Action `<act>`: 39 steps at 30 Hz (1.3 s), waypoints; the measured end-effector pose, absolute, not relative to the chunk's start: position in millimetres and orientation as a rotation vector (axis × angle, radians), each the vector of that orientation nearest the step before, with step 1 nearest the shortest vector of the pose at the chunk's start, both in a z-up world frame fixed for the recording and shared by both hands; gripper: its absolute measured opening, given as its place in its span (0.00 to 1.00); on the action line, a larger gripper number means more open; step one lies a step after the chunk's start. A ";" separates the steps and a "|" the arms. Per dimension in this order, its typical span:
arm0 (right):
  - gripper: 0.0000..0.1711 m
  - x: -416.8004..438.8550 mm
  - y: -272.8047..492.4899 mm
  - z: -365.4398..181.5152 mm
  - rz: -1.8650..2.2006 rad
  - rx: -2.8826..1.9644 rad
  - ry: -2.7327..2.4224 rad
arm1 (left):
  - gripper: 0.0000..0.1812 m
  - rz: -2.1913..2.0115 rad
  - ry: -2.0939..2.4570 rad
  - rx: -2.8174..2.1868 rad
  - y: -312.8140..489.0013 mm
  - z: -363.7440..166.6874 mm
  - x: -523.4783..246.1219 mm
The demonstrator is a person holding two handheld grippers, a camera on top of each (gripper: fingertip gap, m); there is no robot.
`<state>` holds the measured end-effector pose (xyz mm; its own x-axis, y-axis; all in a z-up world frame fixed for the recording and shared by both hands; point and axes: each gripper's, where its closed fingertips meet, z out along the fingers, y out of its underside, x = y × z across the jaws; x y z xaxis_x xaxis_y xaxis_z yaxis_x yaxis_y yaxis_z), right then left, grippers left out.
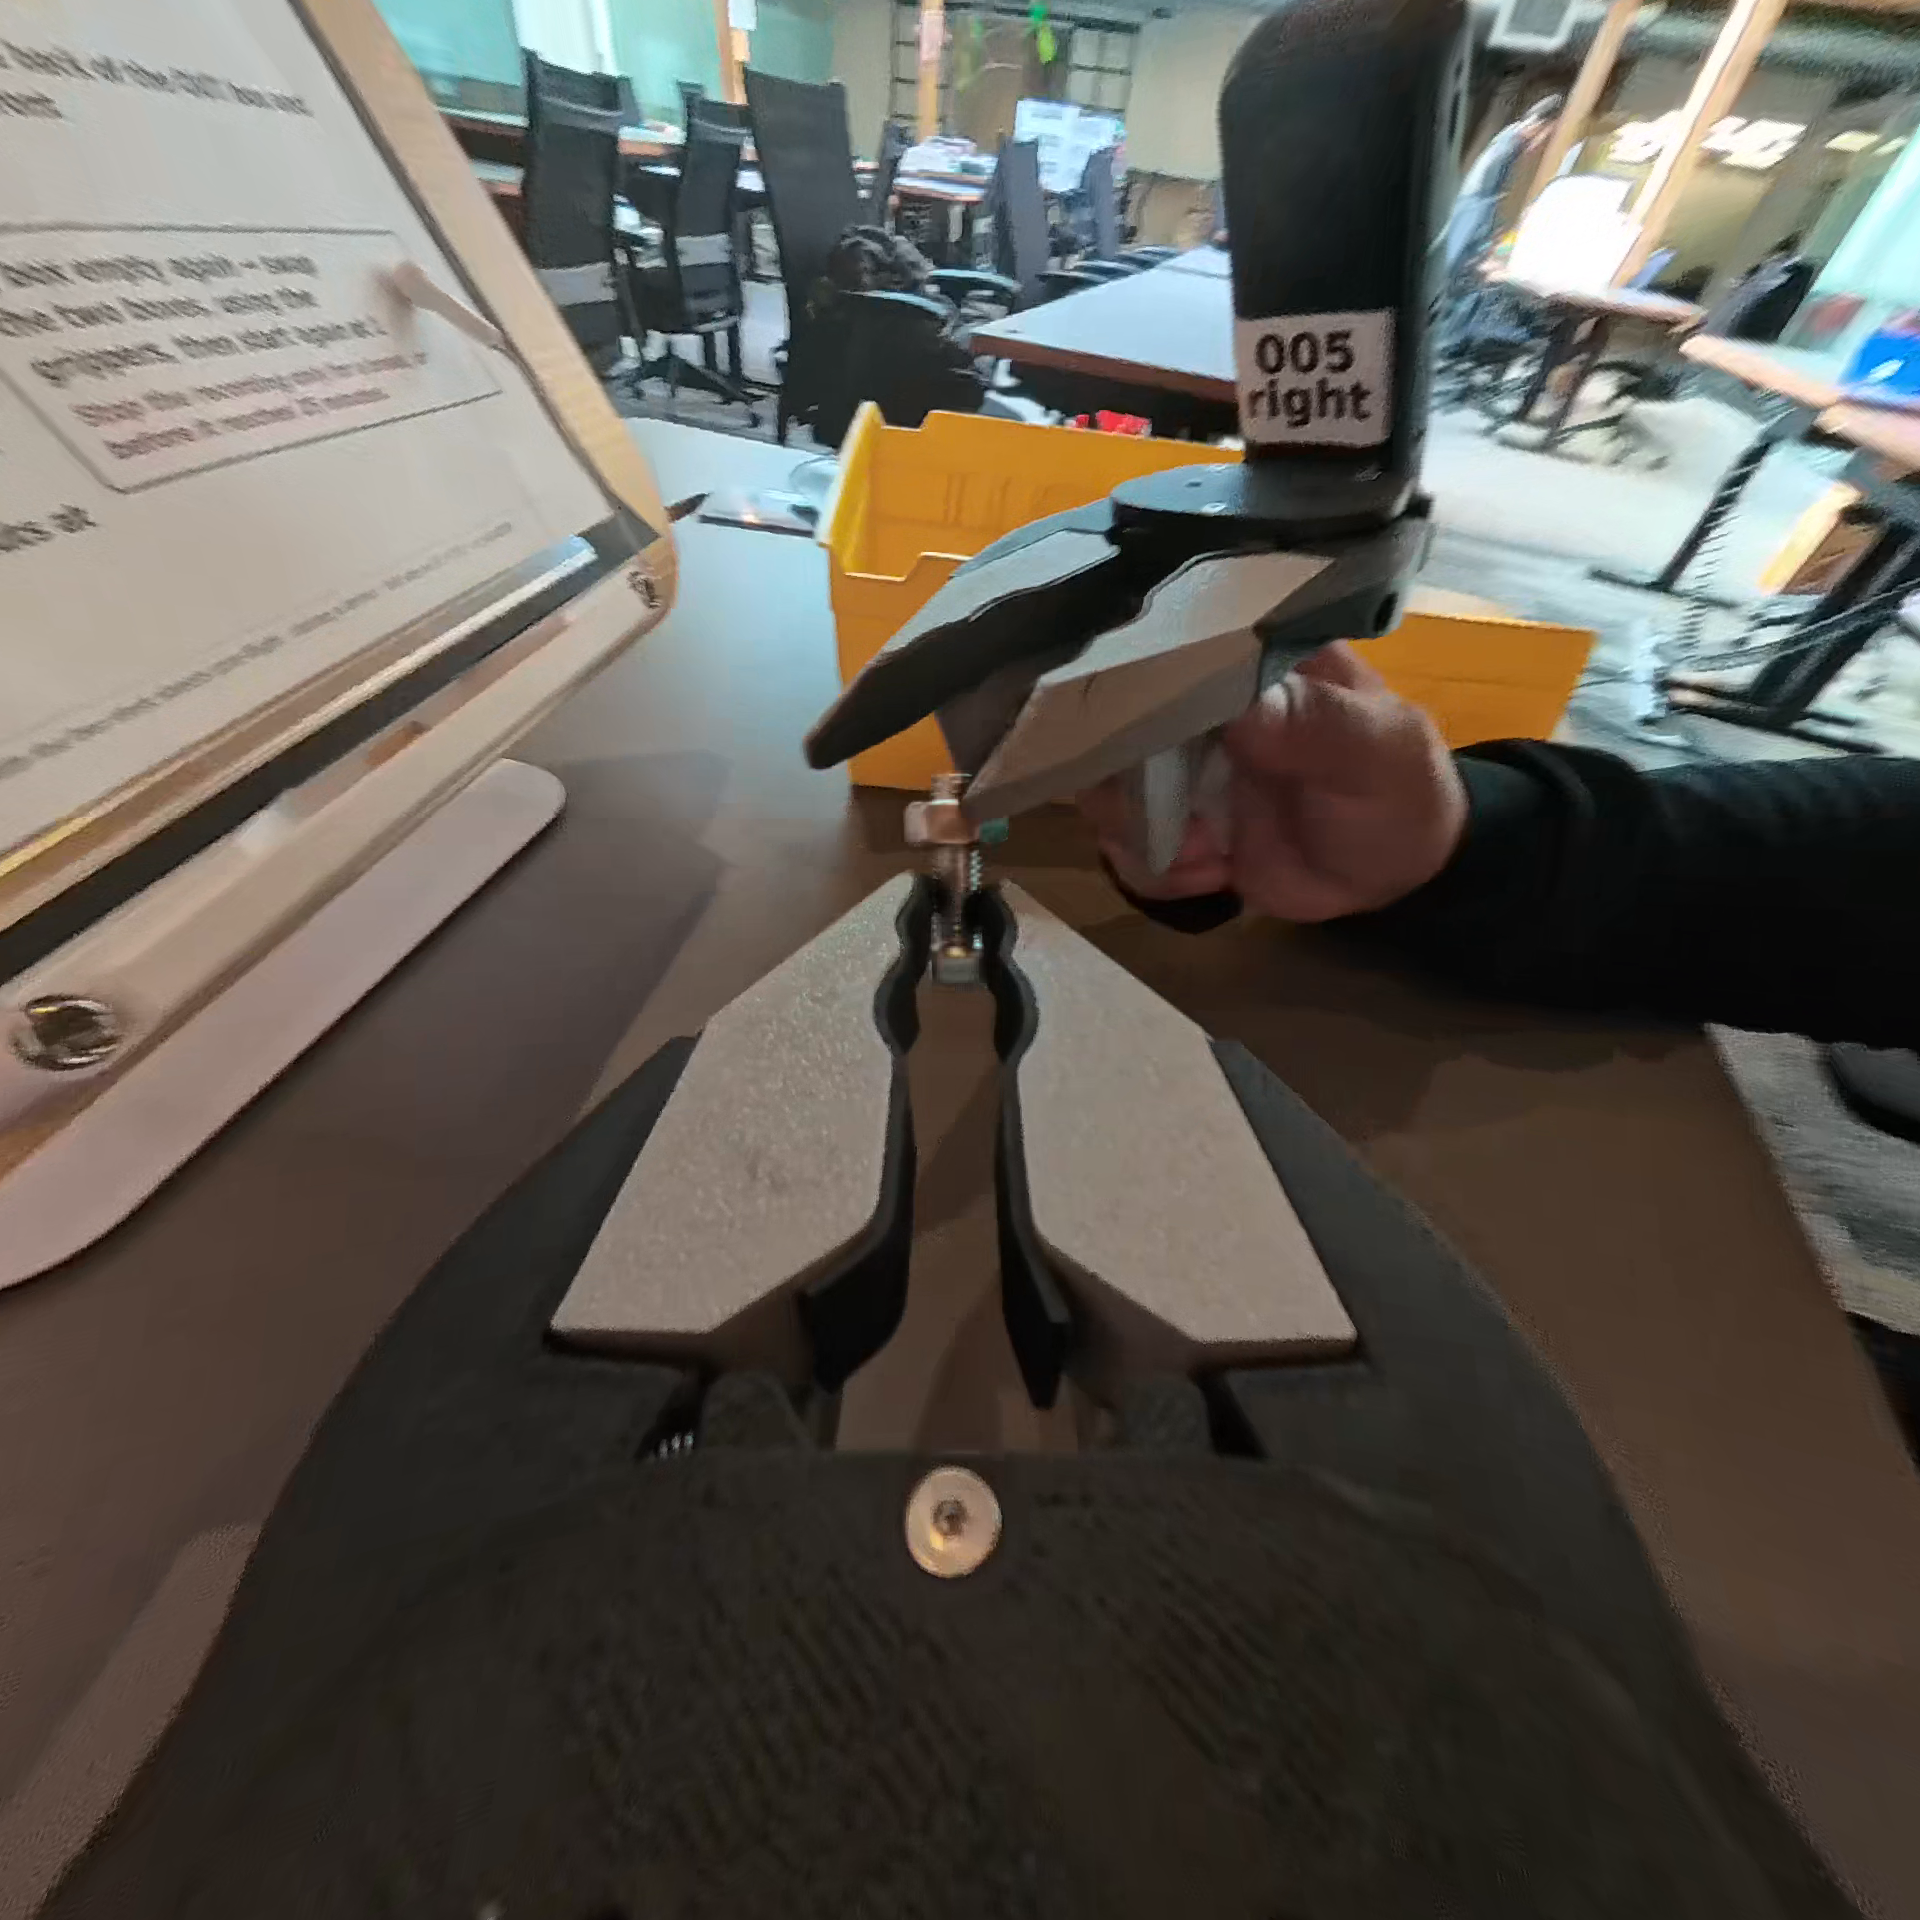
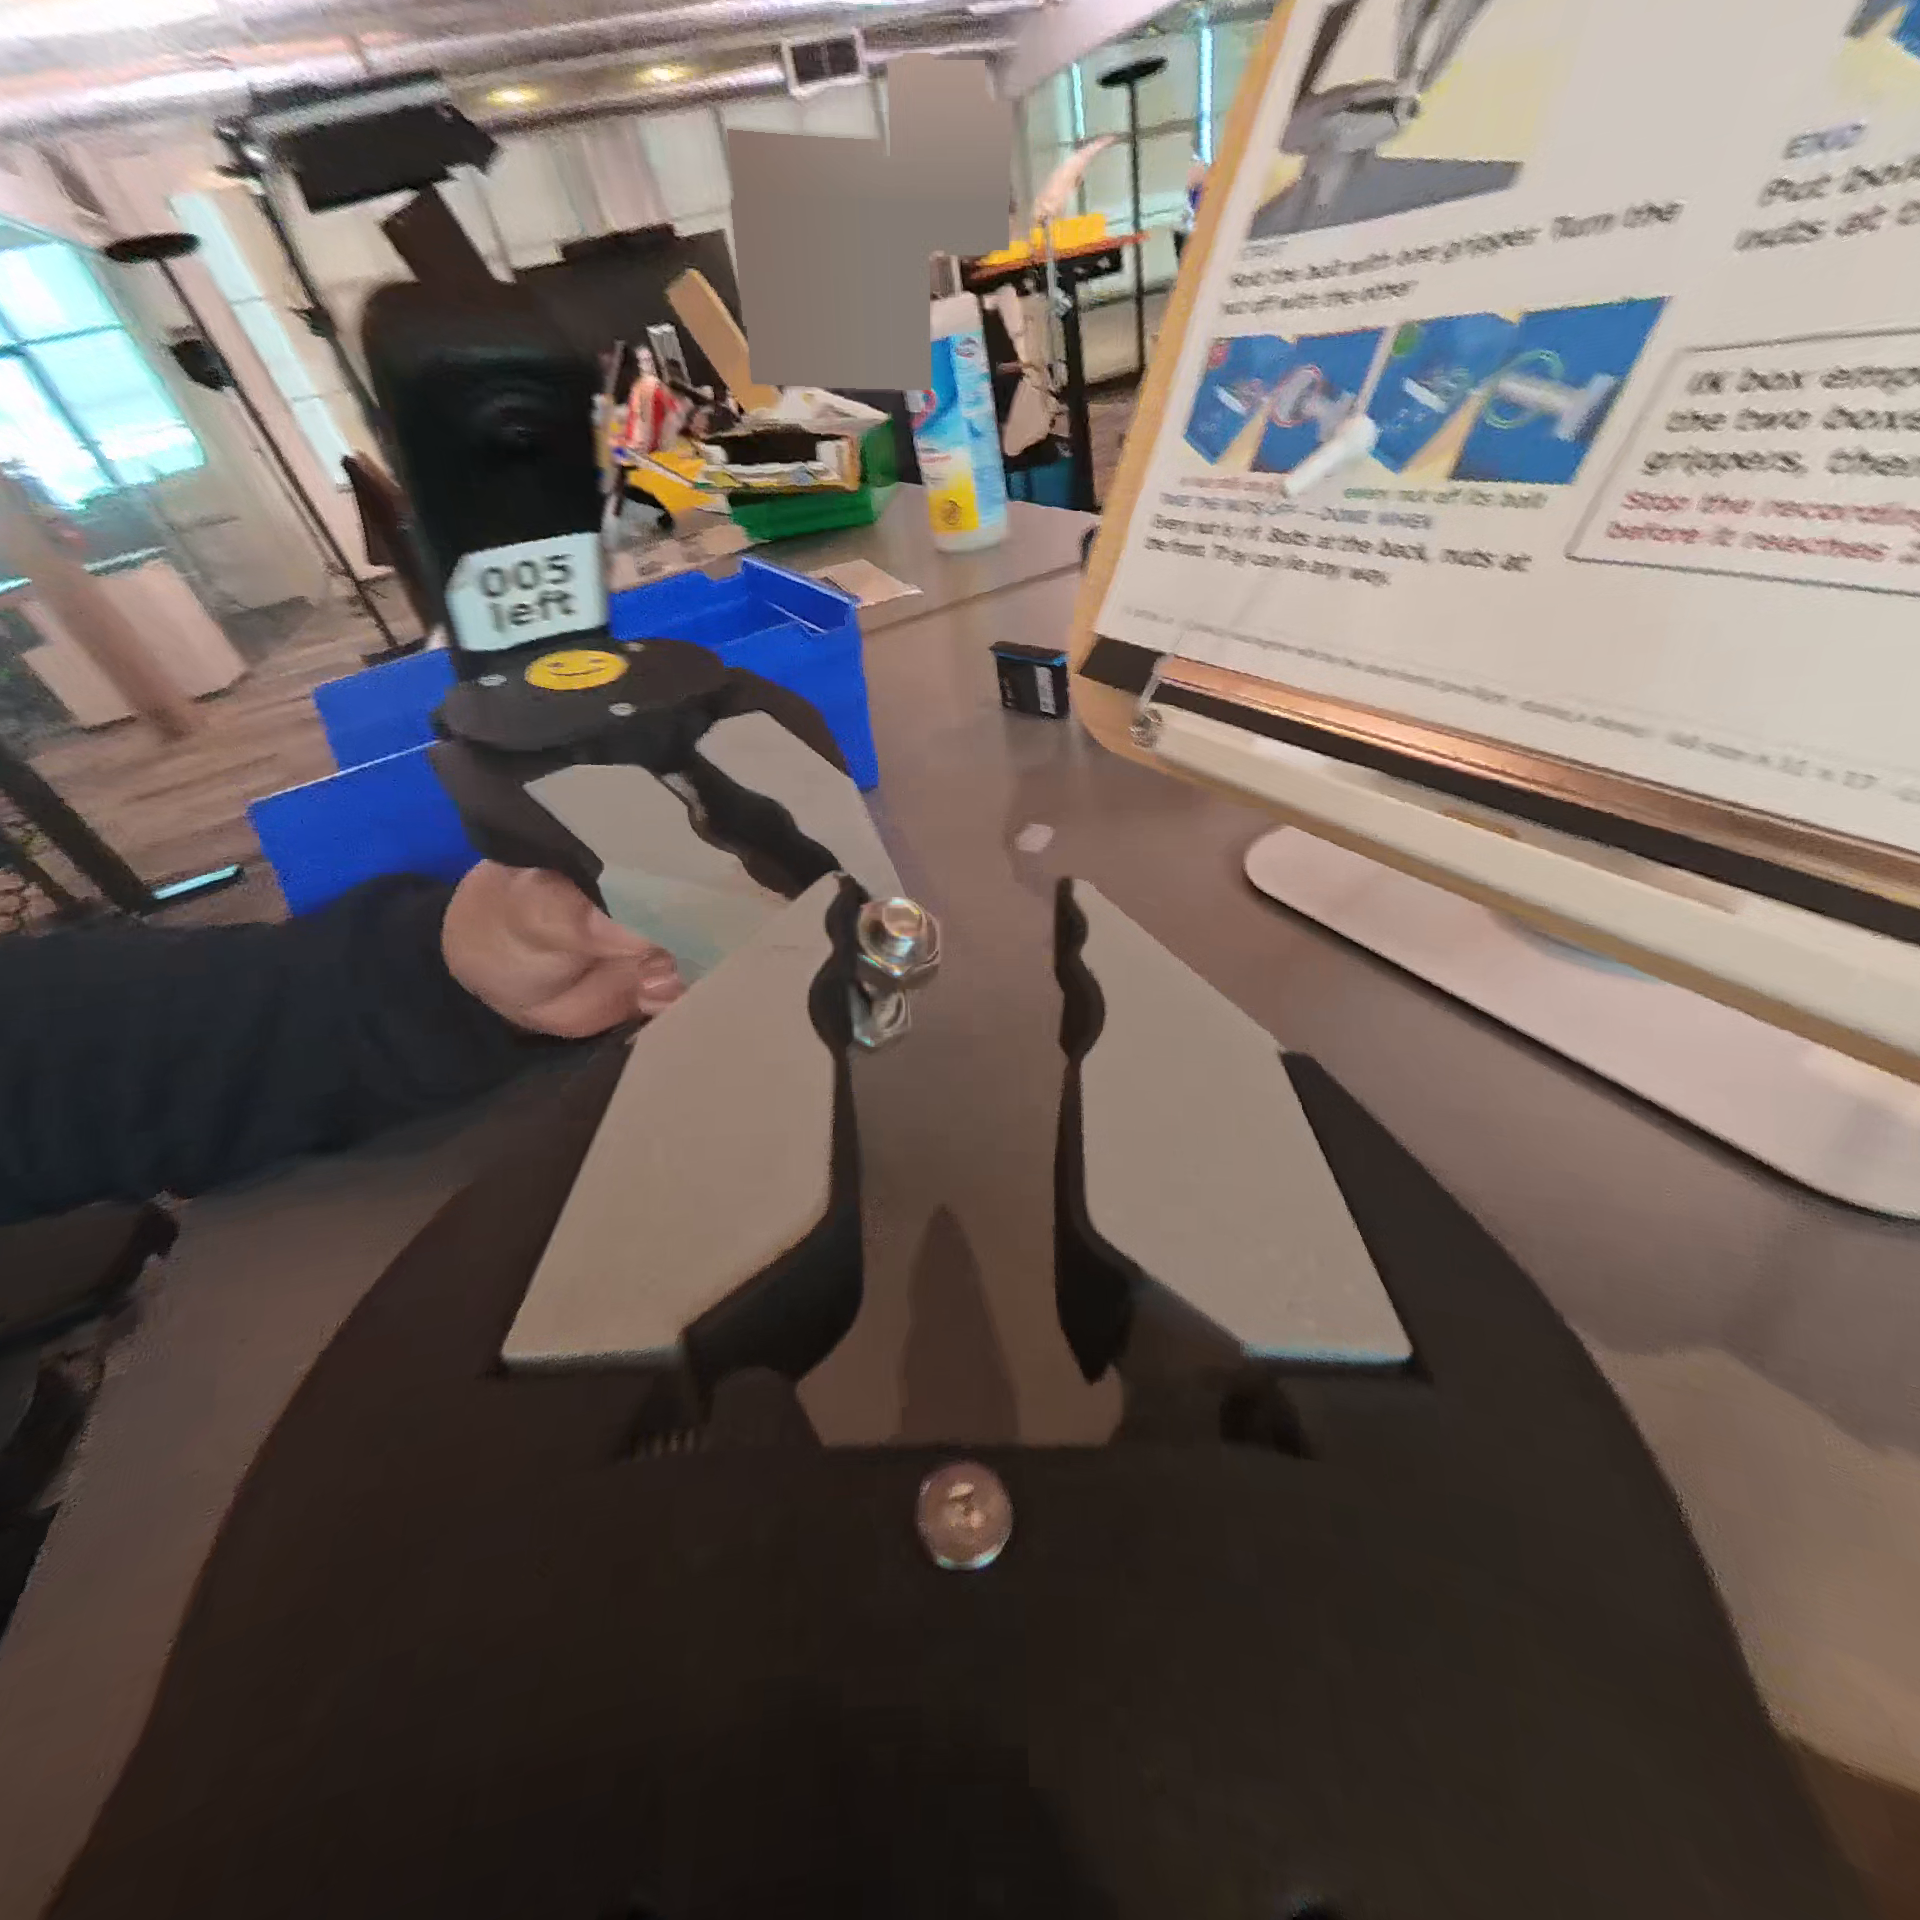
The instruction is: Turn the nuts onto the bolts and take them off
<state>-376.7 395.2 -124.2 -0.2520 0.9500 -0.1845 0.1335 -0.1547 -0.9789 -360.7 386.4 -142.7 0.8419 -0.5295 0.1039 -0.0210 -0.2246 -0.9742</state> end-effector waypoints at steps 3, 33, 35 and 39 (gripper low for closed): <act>0.16 -371.5 405.9 -126.6 1.432 -1.324 -1.400 | 0.04 -0.512 0.339 -1.701 386.5 -131.7 -374.8; 0.20 -371.0 389.3 -104.2 1.644 -1.223 -1.330 | 0.04 -0.541 0.303 -1.656 378.0 -118.6 -384.5; 0.20 -373.7 379.4 -100.6 1.654 -1.198 -1.345 | 0.04 -0.521 0.336 -1.667 379.6 -120.8 -376.9; 0.22 -378.7 371.8 -103.1 1.712 -1.226 -1.331 | 0.04 -0.495 0.345 -1.688 384.2 -126.9 -368.1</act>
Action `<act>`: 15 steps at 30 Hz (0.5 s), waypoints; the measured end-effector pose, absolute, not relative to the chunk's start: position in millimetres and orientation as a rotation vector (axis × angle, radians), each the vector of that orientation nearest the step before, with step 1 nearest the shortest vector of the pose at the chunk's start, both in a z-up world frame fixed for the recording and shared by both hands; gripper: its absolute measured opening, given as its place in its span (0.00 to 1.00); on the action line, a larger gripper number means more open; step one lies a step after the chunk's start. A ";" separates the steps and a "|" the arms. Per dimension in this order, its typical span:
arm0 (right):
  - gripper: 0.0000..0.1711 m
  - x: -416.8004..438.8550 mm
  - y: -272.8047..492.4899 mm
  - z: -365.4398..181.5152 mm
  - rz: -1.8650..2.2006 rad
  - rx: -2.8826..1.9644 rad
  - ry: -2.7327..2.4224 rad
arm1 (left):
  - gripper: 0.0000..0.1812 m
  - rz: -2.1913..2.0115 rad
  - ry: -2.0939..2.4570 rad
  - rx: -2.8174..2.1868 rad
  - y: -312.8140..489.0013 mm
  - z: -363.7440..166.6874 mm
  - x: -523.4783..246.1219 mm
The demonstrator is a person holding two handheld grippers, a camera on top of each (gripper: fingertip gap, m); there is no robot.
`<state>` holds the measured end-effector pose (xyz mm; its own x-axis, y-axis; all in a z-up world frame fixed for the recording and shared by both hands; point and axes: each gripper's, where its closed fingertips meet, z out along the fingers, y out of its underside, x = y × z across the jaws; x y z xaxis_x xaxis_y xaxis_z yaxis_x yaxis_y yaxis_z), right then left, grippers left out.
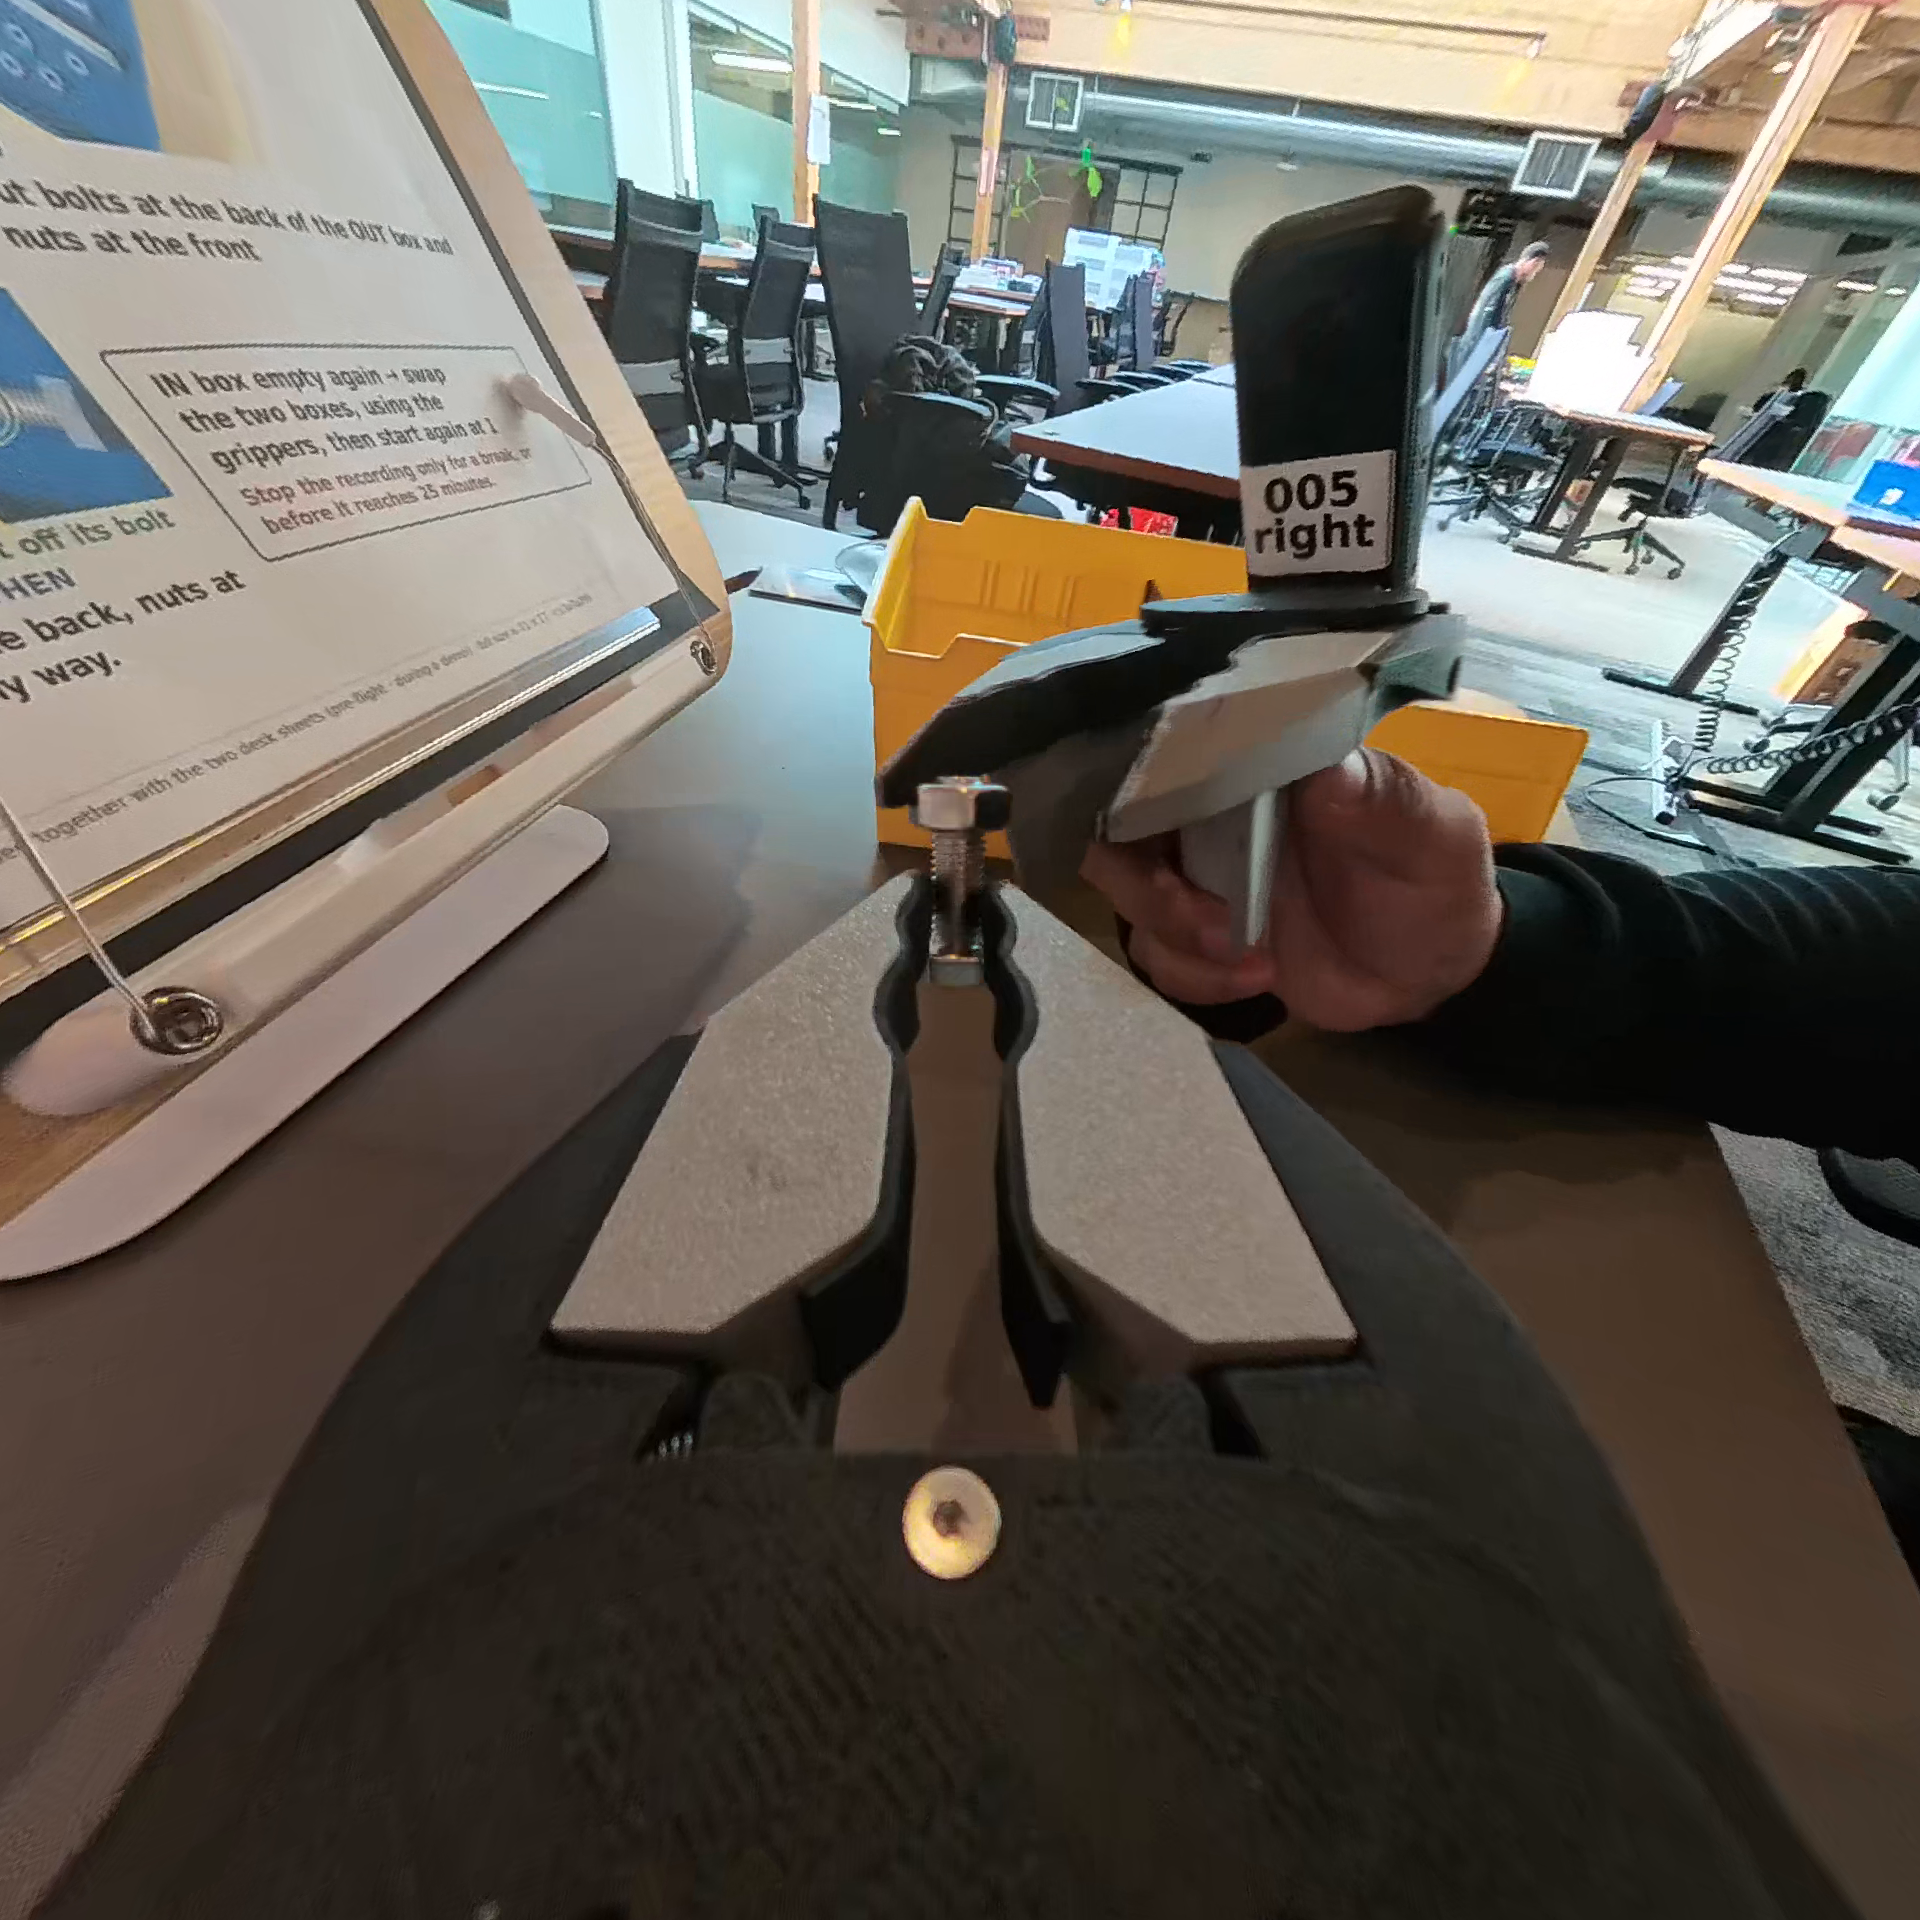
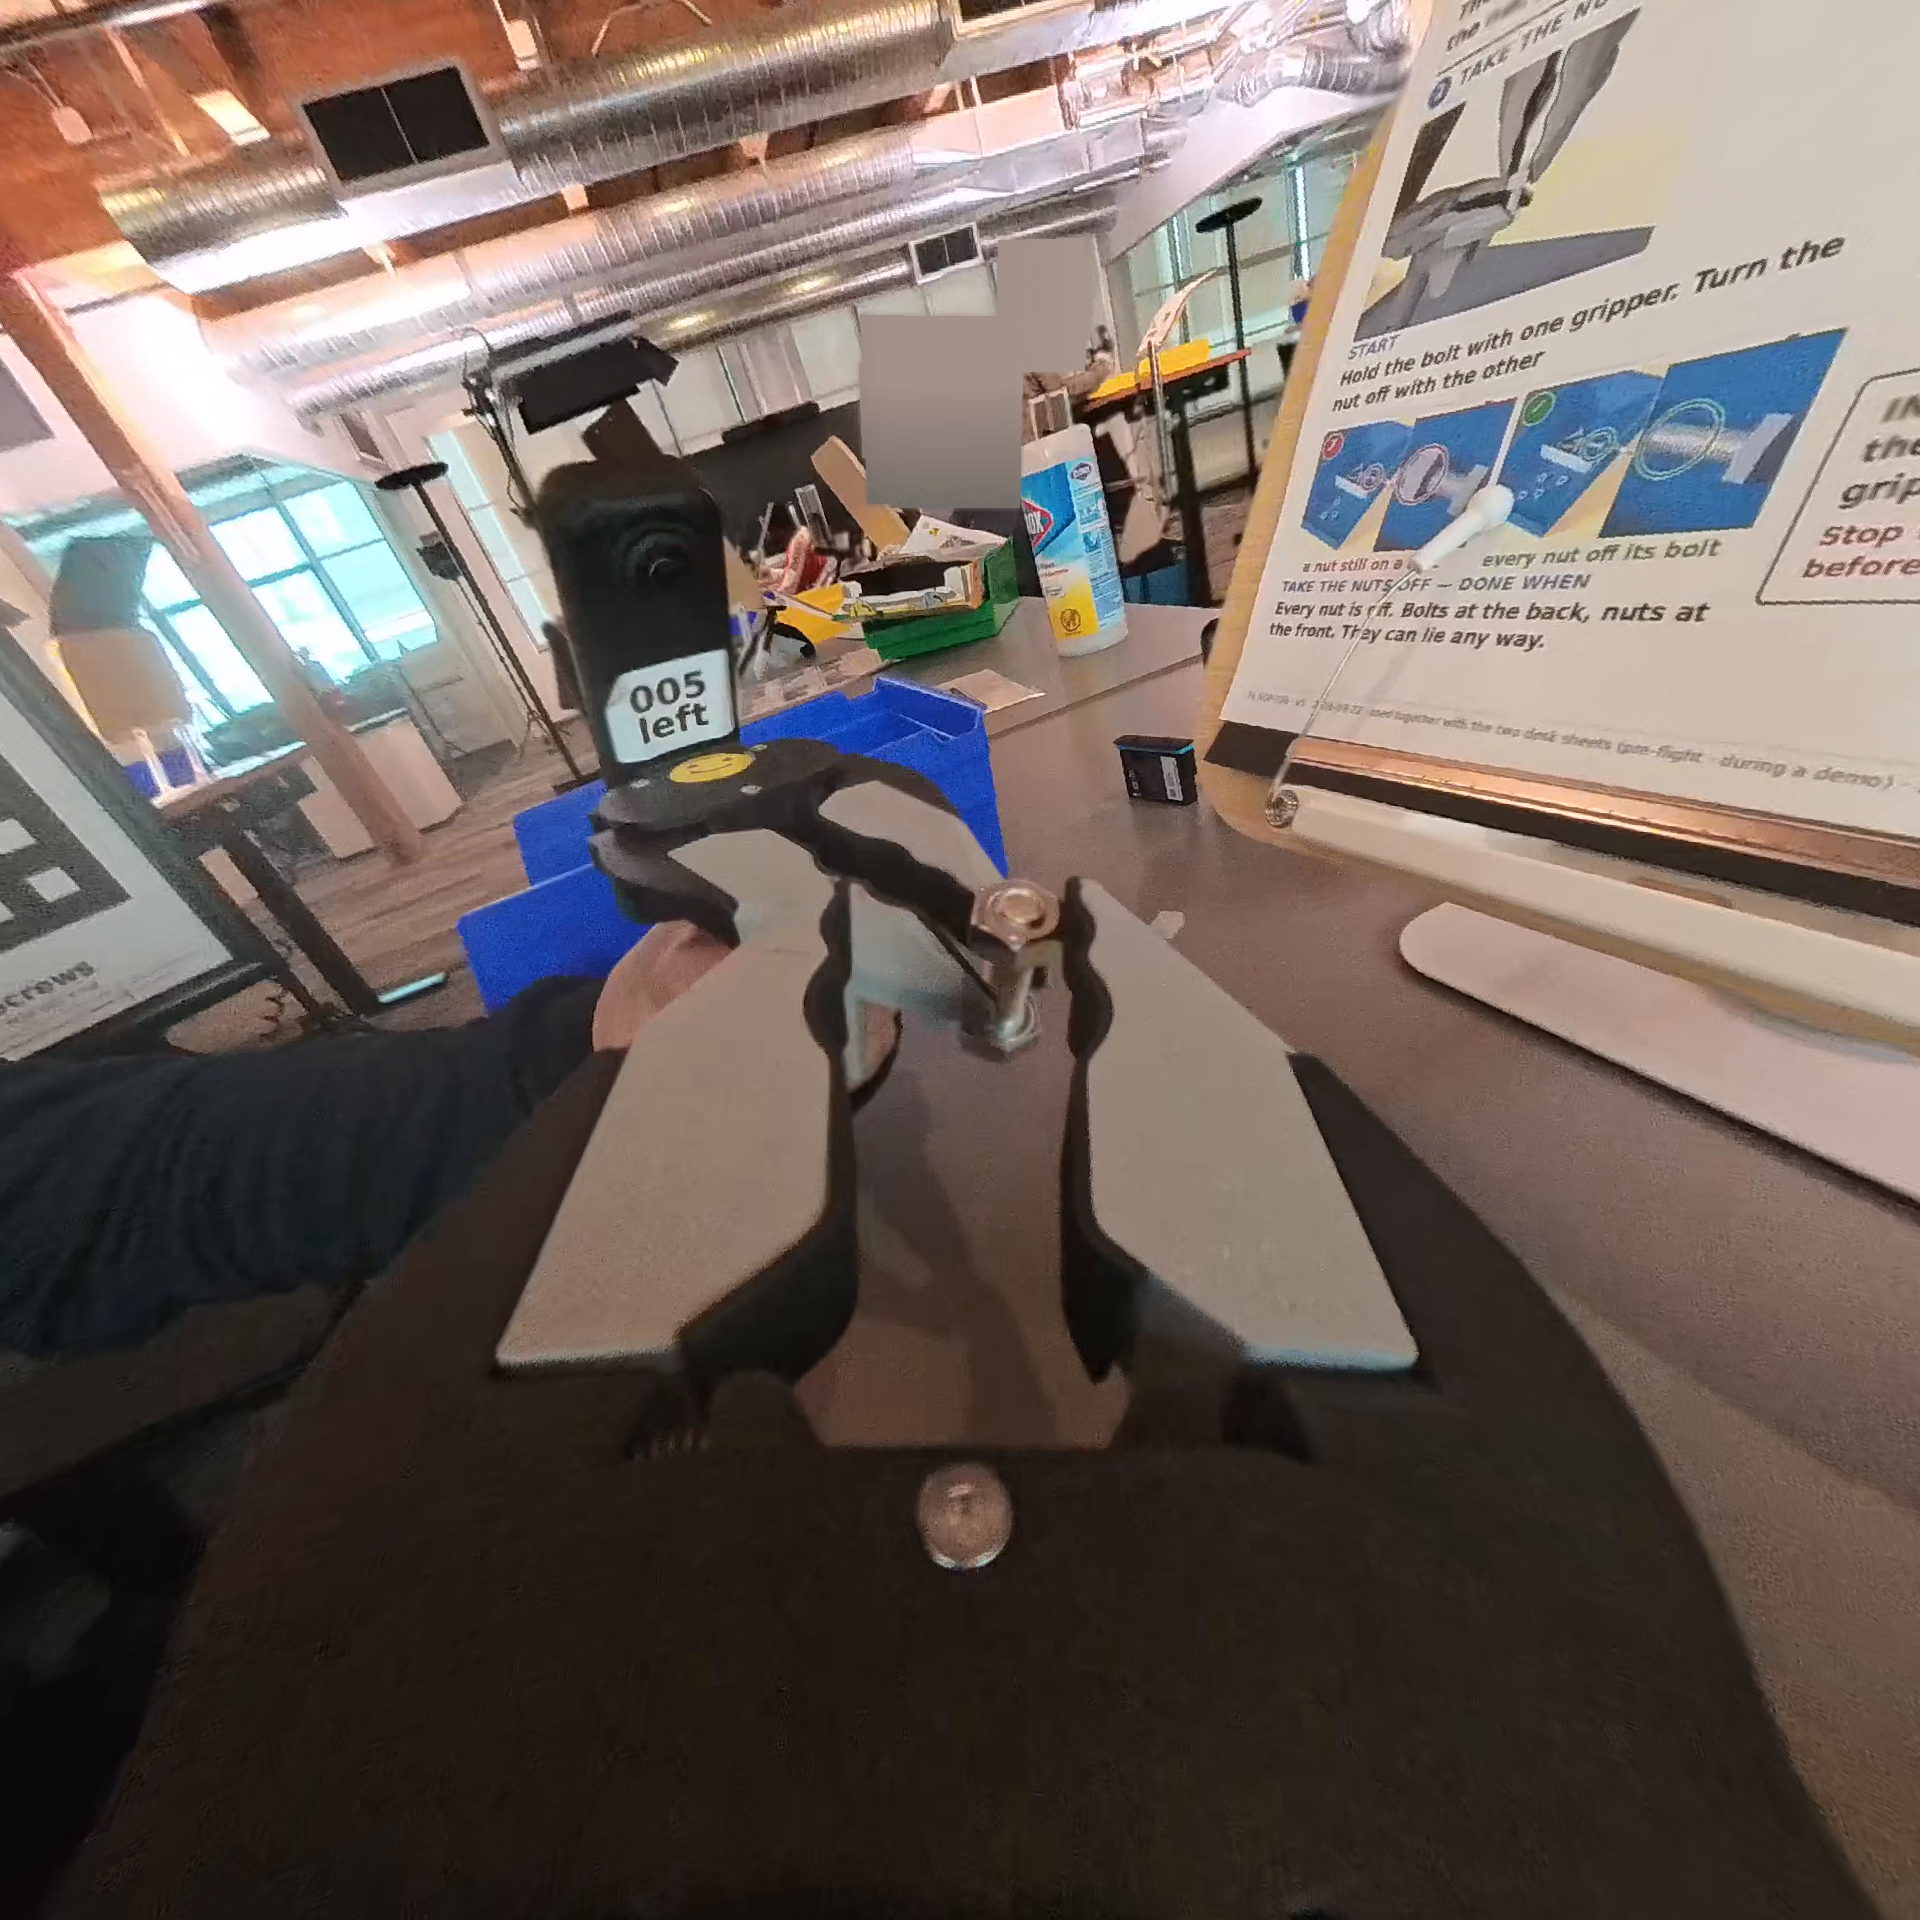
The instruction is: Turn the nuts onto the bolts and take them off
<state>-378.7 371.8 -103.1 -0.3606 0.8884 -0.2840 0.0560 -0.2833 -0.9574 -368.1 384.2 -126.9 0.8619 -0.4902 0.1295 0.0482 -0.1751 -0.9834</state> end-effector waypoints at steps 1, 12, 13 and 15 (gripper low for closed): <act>0.23 -378.4 371.3 -102.3 1.739 -1.230 -1.323 | 0.04 -0.491 0.338 -1.692 385.7 -128.2 -367.7; 0.21 -364.0 389.2 -98.2 1.711 -1.225 -1.303 | 0.04 -0.502 0.313 -1.687 384.0 -122.6 -373.7; 0.18 -364.7 388.9 -100.4 1.693 -1.227 -1.314 | 0.04 -0.511 0.314 -1.697 385.0 -125.1 -372.0; 0.17 -370.6 383.2 -106.1 1.685 -1.239 -1.347 | 0.04 -0.537 0.341 -1.716 387.1 -129.3 -361.5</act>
